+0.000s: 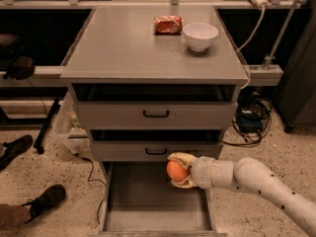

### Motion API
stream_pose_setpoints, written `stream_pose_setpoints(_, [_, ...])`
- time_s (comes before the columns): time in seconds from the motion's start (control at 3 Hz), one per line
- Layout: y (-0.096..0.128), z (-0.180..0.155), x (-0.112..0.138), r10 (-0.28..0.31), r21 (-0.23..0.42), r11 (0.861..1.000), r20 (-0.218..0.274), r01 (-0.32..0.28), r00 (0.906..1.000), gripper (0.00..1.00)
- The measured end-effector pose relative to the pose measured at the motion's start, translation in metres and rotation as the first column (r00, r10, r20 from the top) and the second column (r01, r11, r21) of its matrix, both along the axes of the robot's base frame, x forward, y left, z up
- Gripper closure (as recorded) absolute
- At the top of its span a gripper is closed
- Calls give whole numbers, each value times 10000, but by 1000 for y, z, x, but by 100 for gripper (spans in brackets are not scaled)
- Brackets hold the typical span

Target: Pick orange from bottom drawer and place on counter

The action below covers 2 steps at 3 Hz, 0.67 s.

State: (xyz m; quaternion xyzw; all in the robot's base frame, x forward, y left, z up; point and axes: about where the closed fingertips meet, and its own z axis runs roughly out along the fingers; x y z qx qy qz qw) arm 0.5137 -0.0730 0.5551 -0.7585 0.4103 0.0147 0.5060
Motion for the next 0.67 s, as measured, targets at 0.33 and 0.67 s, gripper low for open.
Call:
stream_pose_setpoints(0.33, [37,93,-13,752,284,9963,1650,-809,9834,100])
stream_pose_setpoints(0.67, [88,186,-8,1244,-94,9918,2954,-1273,9472,100])
